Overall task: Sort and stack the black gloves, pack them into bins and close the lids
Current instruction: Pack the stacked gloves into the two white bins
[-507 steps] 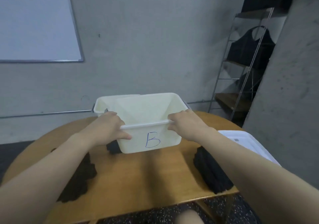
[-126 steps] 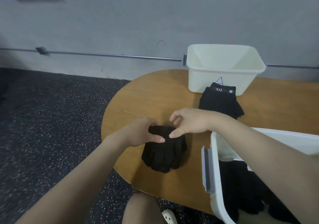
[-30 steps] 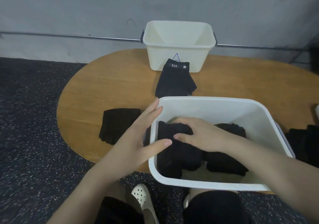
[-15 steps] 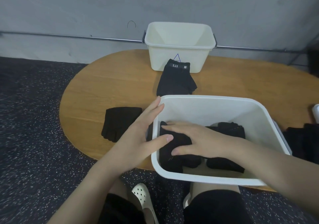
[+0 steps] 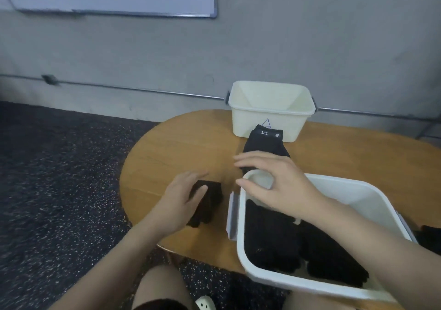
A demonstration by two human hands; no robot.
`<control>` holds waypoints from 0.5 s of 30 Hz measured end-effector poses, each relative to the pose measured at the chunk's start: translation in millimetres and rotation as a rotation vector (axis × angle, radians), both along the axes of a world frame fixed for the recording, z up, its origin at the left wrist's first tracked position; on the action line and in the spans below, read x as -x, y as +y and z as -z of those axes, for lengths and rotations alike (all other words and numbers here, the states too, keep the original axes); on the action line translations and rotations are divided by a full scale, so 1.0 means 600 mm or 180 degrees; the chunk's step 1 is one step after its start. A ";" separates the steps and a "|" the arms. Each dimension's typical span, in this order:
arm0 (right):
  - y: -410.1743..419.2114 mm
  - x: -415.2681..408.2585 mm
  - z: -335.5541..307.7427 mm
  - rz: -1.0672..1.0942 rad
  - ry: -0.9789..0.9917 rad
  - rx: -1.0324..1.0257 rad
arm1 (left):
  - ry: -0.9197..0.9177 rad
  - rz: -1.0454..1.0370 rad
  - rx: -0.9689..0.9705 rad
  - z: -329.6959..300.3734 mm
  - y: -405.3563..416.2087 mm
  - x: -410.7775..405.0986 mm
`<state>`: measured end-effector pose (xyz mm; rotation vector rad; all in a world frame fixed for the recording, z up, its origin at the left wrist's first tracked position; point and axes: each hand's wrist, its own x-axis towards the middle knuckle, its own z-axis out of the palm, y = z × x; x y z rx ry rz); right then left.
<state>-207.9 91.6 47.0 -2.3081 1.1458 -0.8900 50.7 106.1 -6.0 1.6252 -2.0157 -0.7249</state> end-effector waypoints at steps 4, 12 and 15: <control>-0.045 -0.061 -0.005 -0.0057 0.0099 -0.0126 | -0.0496 0.0094 -0.0424 0.026 -0.062 -0.056; -0.088 -0.109 0.043 0.0285 0.0281 -0.0550 | -0.0493 0.0150 -0.1387 0.046 -0.123 -0.094; -0.090 -0.117 0.050 0.0461 0.0604 -0.0561 | -0.0447 0.0239 -0.1723 0.050 -0.145 -0.100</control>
